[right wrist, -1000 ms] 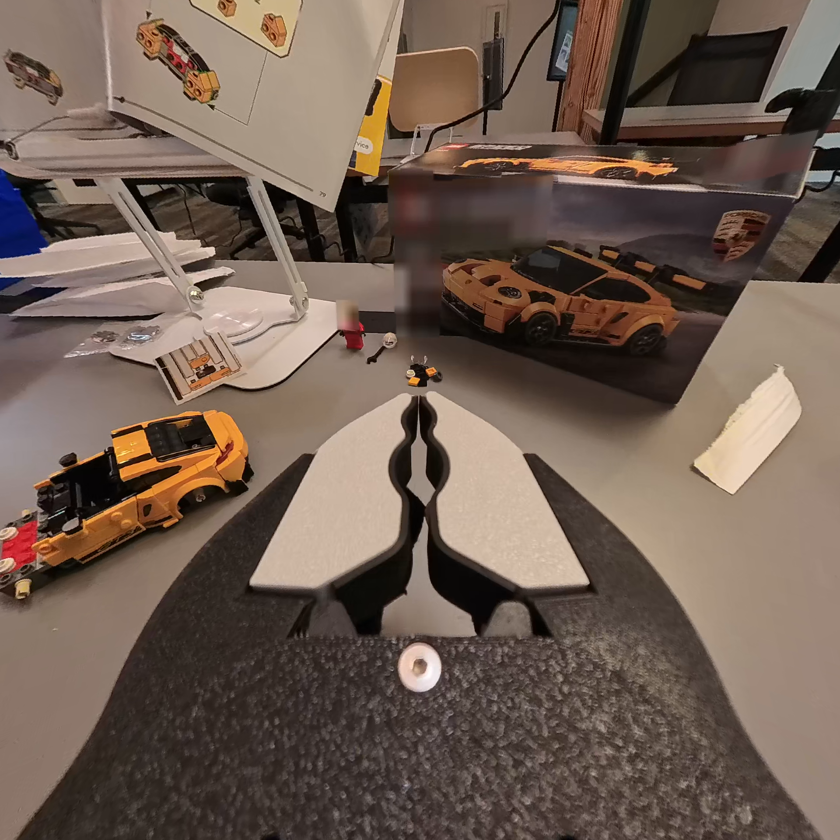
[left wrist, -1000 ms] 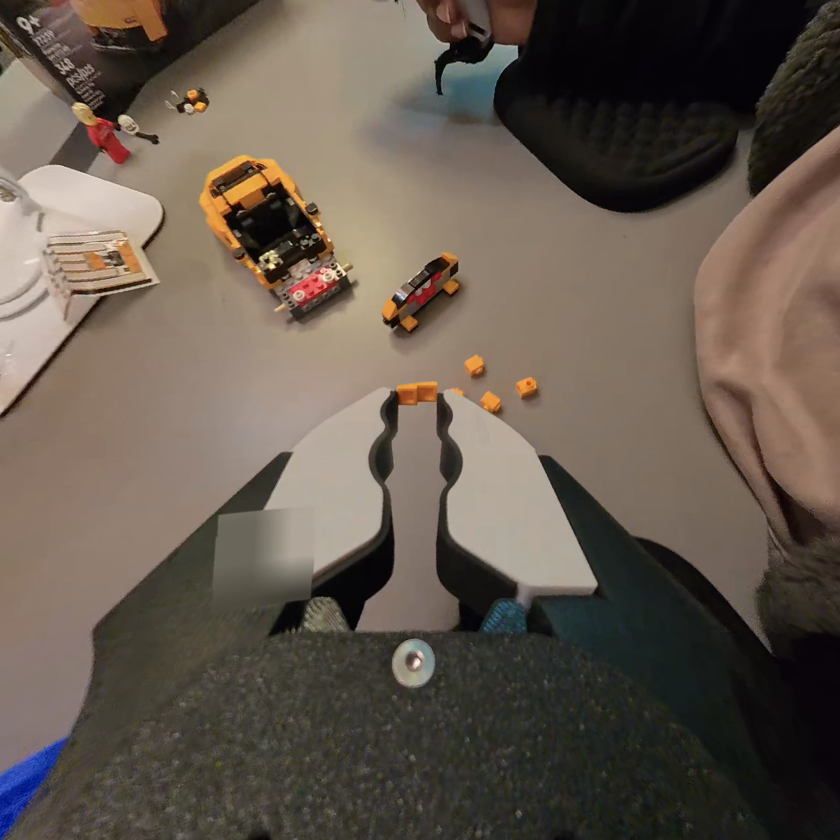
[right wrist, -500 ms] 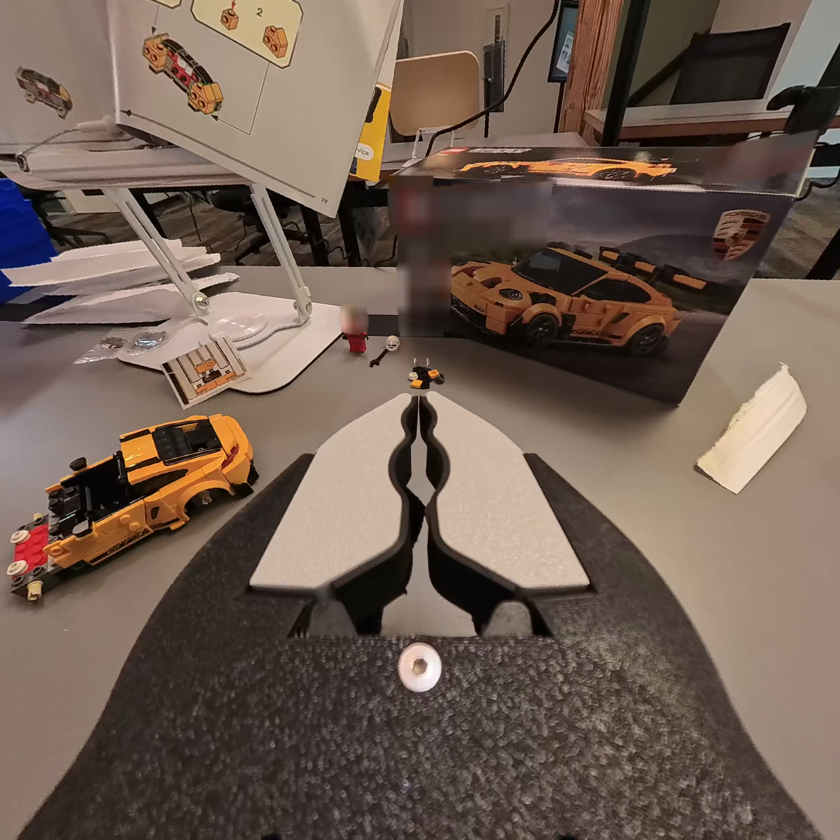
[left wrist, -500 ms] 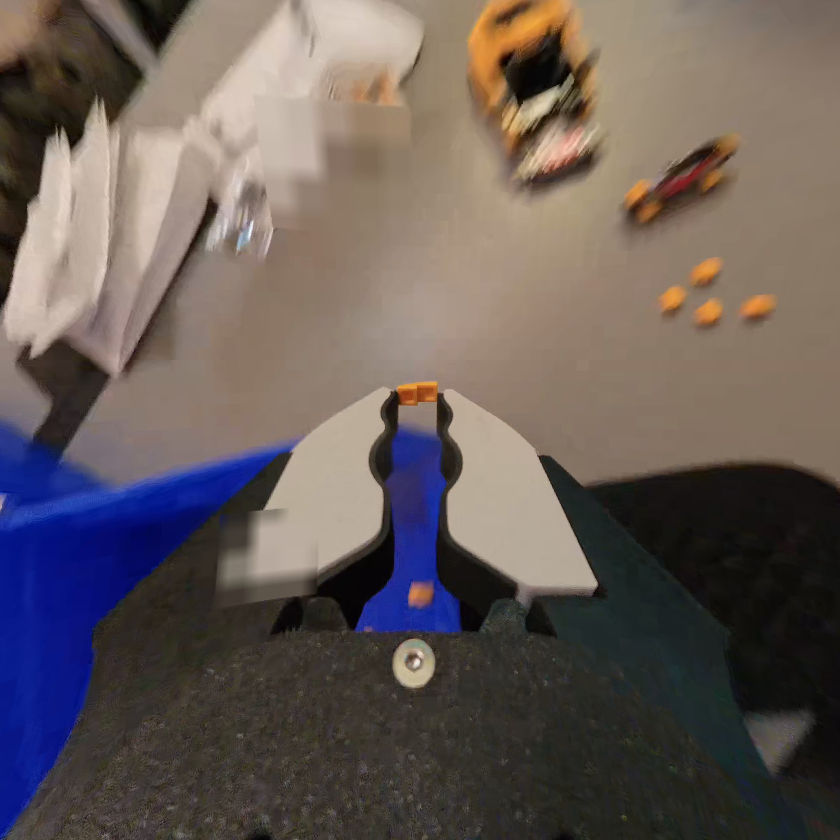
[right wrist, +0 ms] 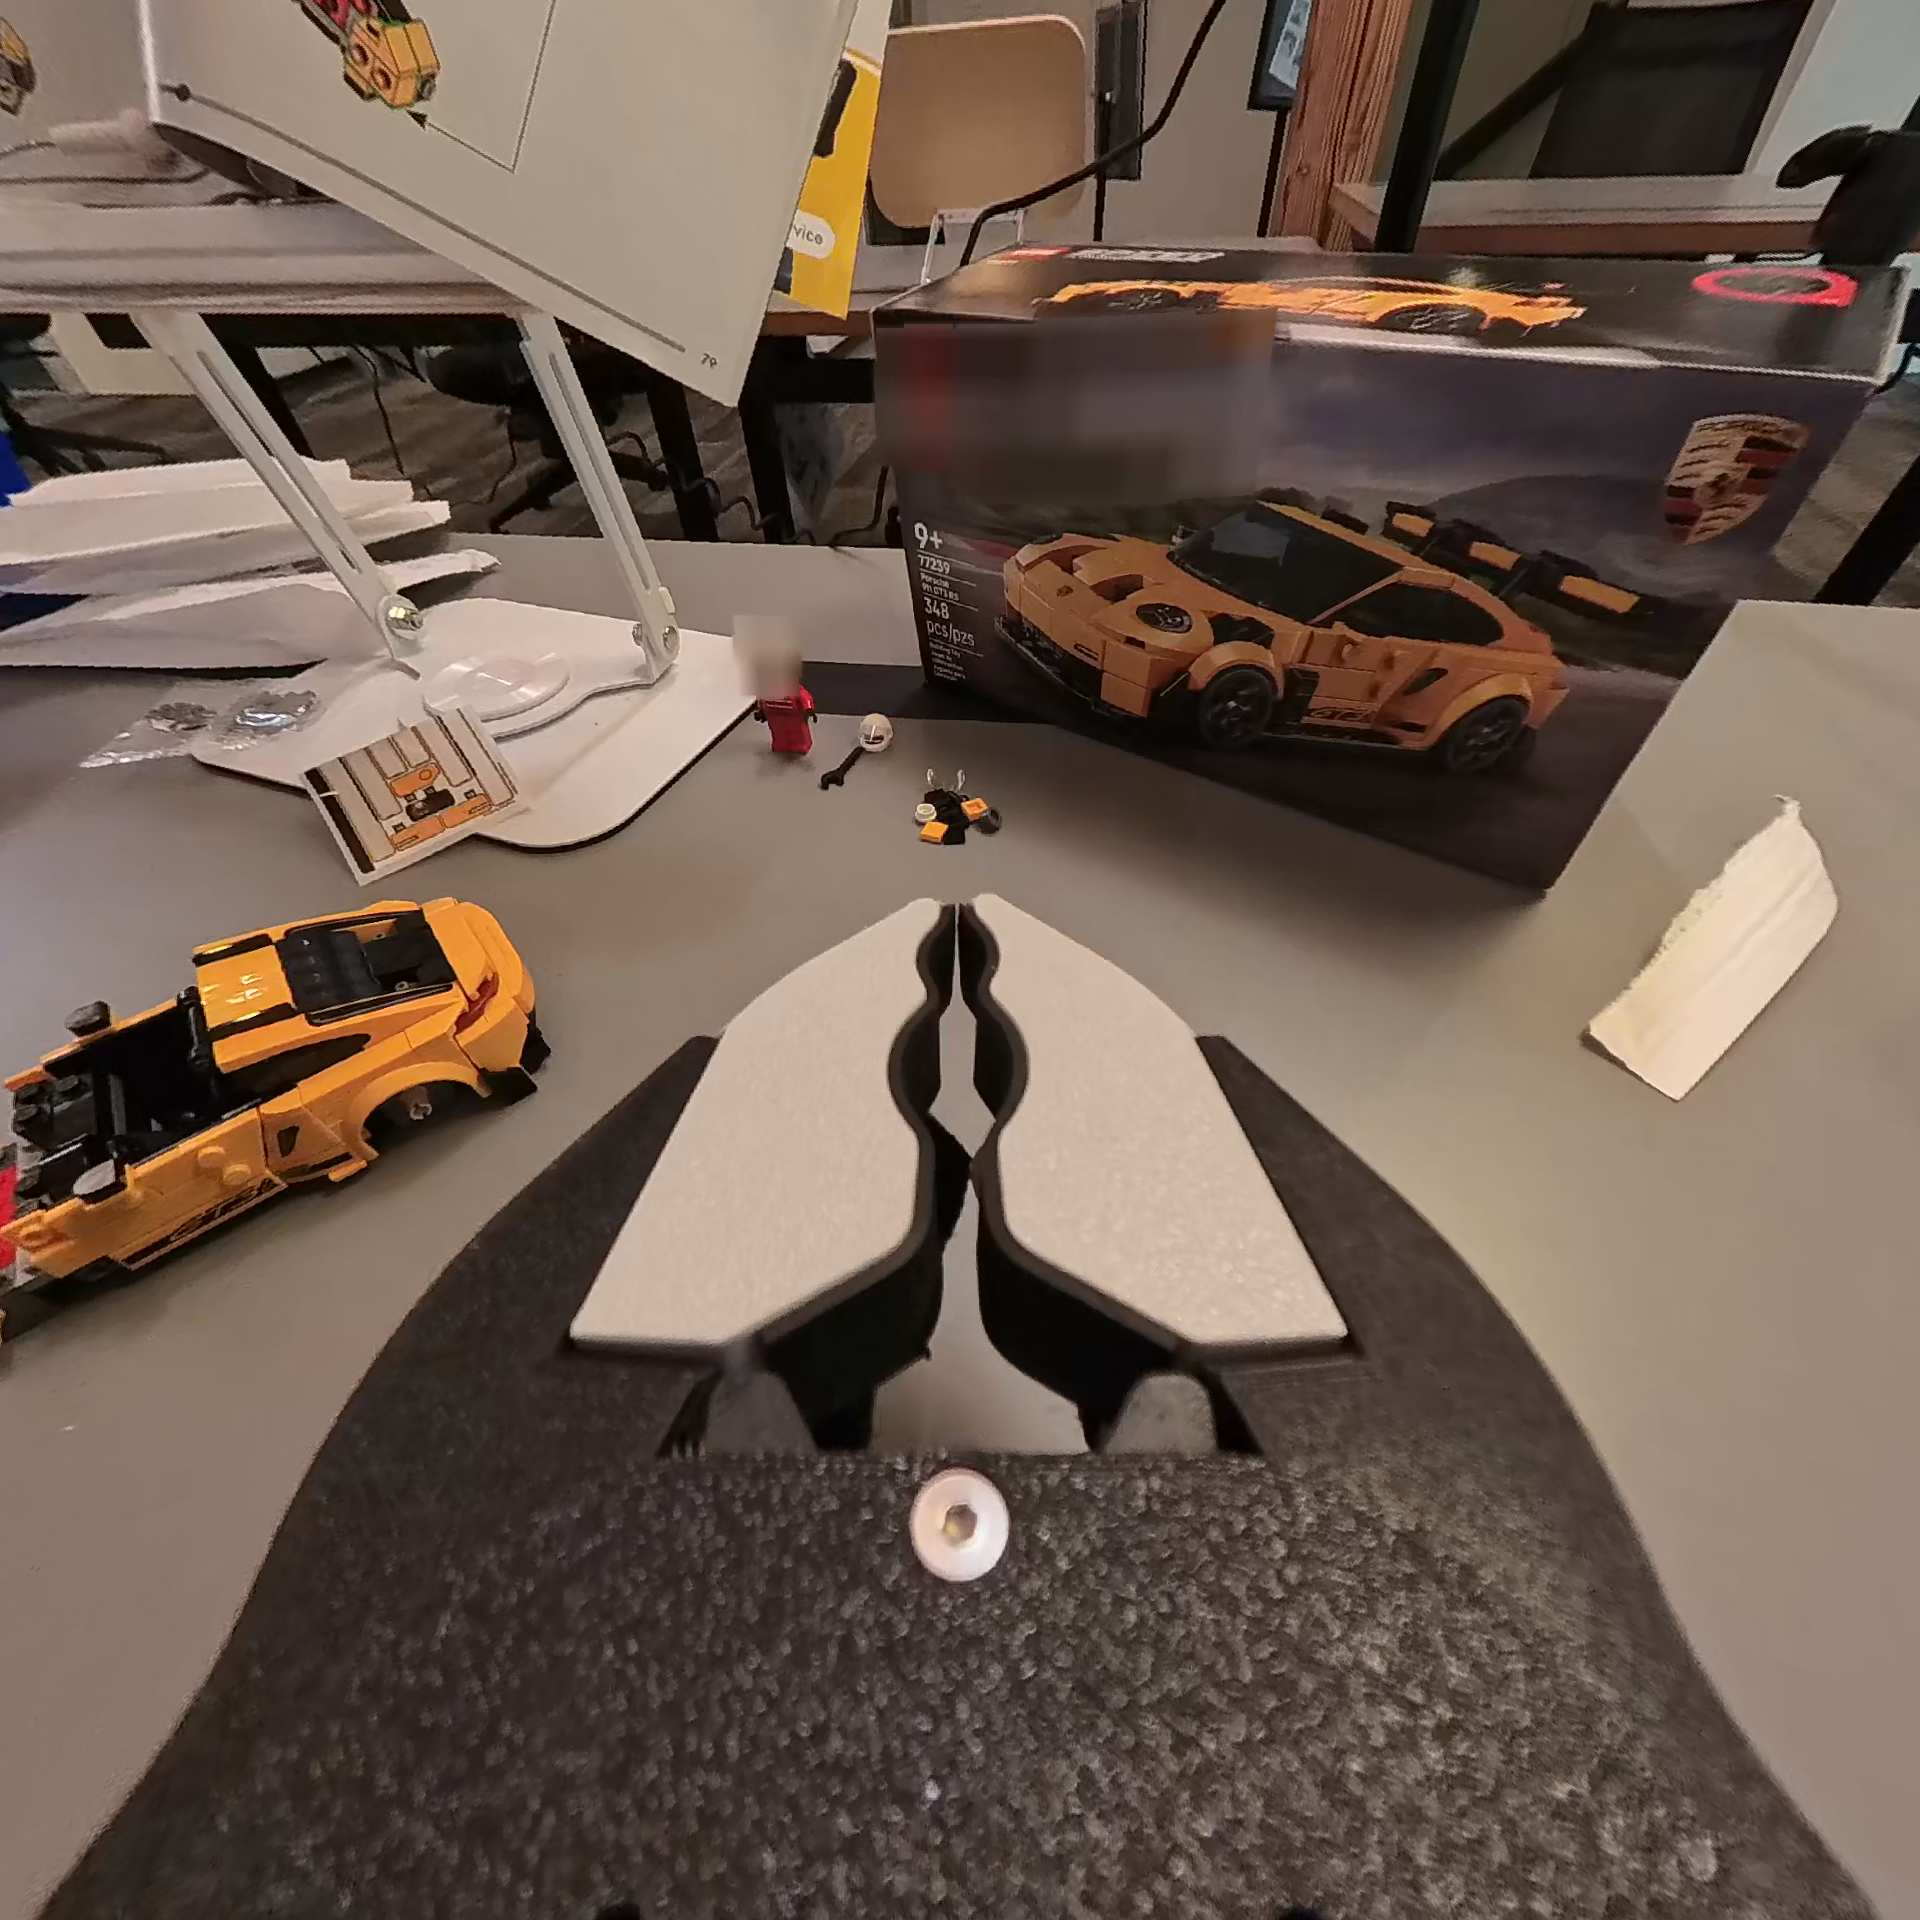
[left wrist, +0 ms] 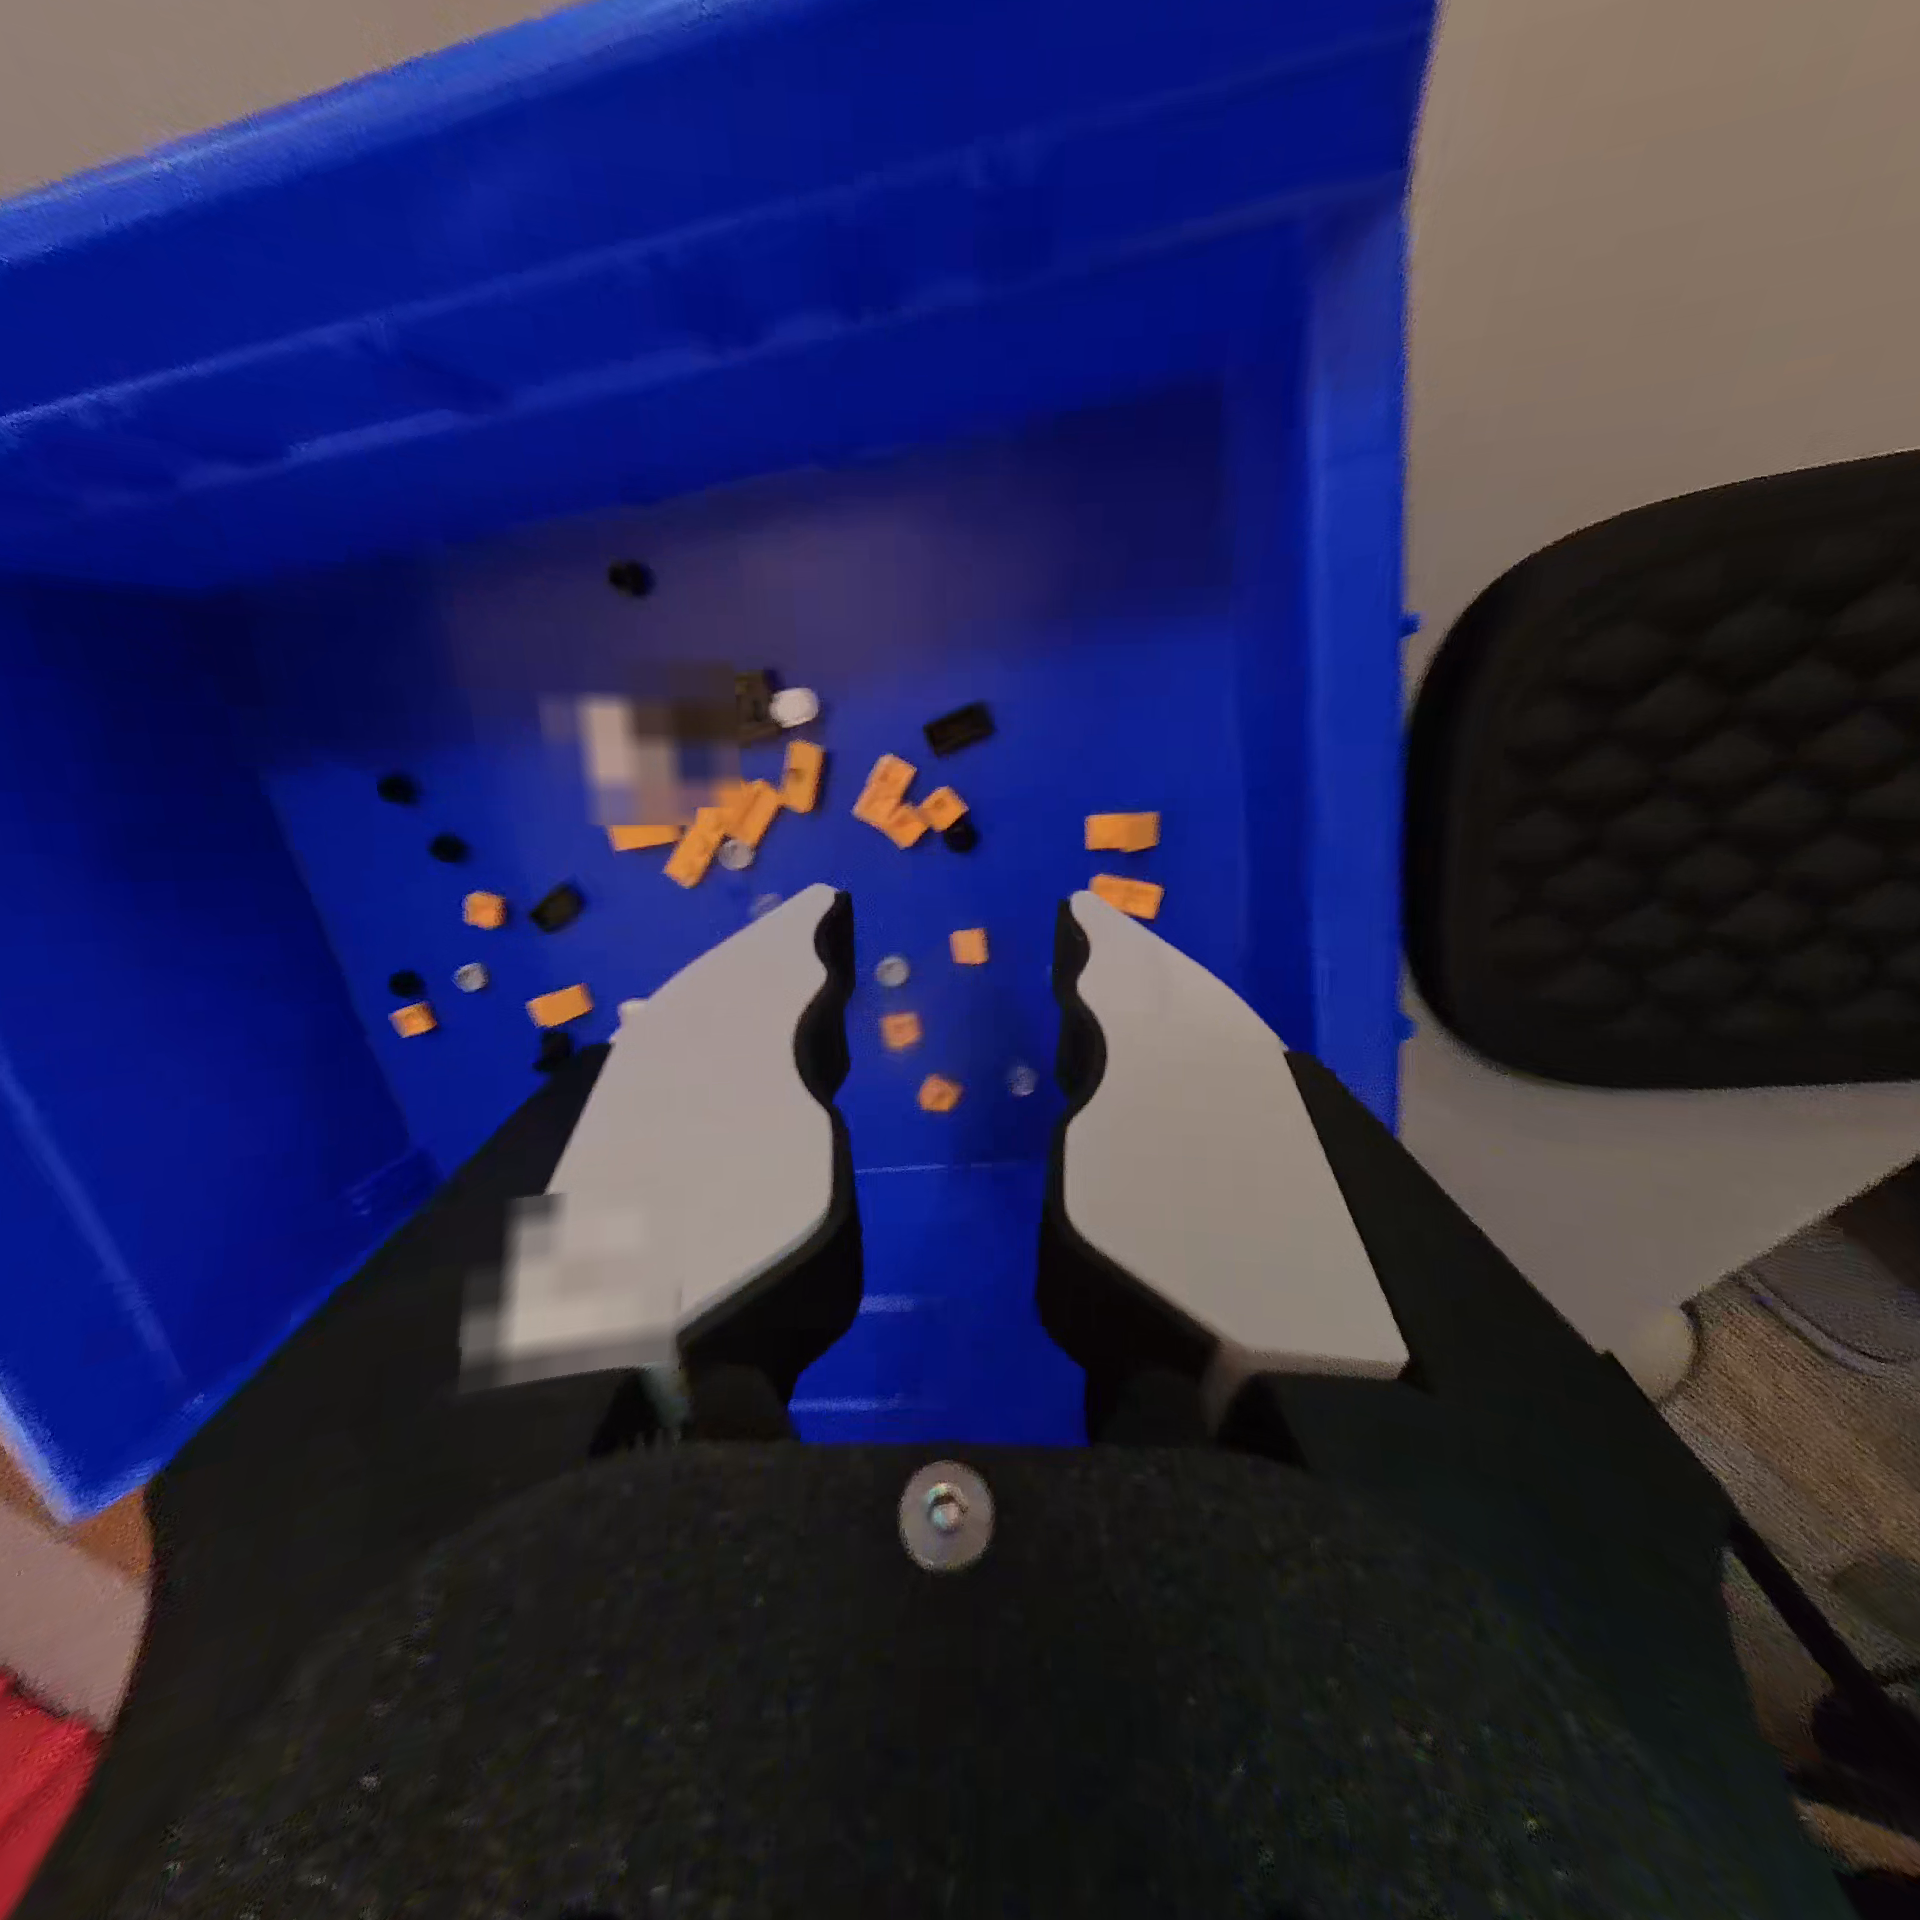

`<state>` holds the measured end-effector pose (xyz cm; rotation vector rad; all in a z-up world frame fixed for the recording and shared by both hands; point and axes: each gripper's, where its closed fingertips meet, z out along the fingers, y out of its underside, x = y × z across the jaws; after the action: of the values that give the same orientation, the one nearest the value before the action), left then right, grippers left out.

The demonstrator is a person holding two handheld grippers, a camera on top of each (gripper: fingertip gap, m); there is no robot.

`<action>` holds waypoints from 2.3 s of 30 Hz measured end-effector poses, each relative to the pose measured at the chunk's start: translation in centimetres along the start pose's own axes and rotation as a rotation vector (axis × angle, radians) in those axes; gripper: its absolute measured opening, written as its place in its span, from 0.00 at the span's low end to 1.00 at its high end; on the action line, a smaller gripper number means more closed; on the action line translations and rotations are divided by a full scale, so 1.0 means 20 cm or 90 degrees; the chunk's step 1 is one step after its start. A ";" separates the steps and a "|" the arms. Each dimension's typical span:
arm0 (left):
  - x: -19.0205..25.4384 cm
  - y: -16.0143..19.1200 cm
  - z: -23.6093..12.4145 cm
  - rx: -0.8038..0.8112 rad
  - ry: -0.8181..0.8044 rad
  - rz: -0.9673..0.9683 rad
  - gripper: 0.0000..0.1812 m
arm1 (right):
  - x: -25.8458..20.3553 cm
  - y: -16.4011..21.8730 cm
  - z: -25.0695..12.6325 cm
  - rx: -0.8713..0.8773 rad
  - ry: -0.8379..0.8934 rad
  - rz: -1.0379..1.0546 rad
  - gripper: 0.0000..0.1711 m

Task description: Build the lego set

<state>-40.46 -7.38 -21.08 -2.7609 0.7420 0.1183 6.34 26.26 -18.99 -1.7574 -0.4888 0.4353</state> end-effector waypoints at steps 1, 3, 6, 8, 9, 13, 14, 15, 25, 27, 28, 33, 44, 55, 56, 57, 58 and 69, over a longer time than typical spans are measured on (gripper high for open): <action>-0.04 0.01 -0.02 0.002 -0.017 -0.005 0.20 | 0.00 0.00 0.00 -0.001 0.001 0.000 0.00; -0.15 0.06 -0.05 -0.005 -0.050 -0.021 0.19 | 0.00 0.01 0.00 -0.004 0.002 -0.002 0.00; -0.28 0.14 -0.07 -0.035 -0.082 -0.041 0.17 | 0.00 0.01 0.01 -0.008 0.004 -0.005 0.00; -0.36 0.19 -0.08 -0.053 -0.094 -0.054 0.14 | 0.00 0.01 0.01 -0.009 0.005 -0.006 0.00; -0.38 0.20 -0.07 -0.060 -0.090 -0.059 0.12 | 0.00 0.02 0.01 -0.010 0.006 -0.005 0.00; -0.45 0.22 -0.04 -0.068 -0.086 -0.055 0.00 | 0.01 0.02 0.01 -0.014 0.010 -0.008 0.00; -0.46 0.22 -0.04 -0.070 -0.086 -0.058 0.00 | 0.01 0.03 0.02 -0.016 0.011 -0.008 0.00; -0.48 0.22 -0.04 -0.074 -0.089 -0.059 0.00 | 0.01 0.03 0.02 -0.017 0.011 -0.008 0.00; -0.59 0.34 0.09 -0.182 -0.068 -0.032 0.04 | 0.01 0.04 0.02 -0.022 0.012 -0.009 0.00; -0.59 0.36 0.12 -0.194 -0.052 -0.025 0.07 | 0.01 0.04 0.03 -0.023 0.011 -0.009 0.00; -0.59 0.36 0.13 -0.197 -0.043 -0.019 0.09 | 0.01 0.04 0.03 -0.024 0.011 -0.009 0.00; -0.57 0.37 0.18 -0.208 -0.017 0.005 0.13 | 0.01 0.04 0.03 -0.027 0.009 -0.009 0.00; -0.54 0.33 0.29 -0.233 0.027 0.073 0.13 | 0.01 0.05 0.03 -0.030 0.010 -0.012 0.00; -0.44 0.10 0.10 -0.063 -0.002 0.091 0.06 | 0.01 0.04 0.03 -0.022 0.004 -0.002 0.00; -0.38 0.01 0.04 -0.016 0.000 0.098 0.06 | 0.01 0.03 0.03 -0.019 0.002 0.000 0.00; -0.30 -0.08 -0.02 0.029 0.001 0.112 0.06 | 0.00 0.03 0.03 -0.017 0.000 0.002 0.00; -0.21 -0.17 -0.07 0.071 0.003 0.133 0.06 | 0.00 0.03 0.03 -0.015 -0.003 0.003 0.00; 0.83 -0.92 0.19 0.263 0.082 0.239 0.06 | 0.00 -0.01 0.00 0.008 -0.013 0.018 0.00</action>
<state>-16.83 1.08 -22.75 -2.2322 1.1666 -0.1264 6.35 26.23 -18.73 -1.7514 -0.4752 0.4752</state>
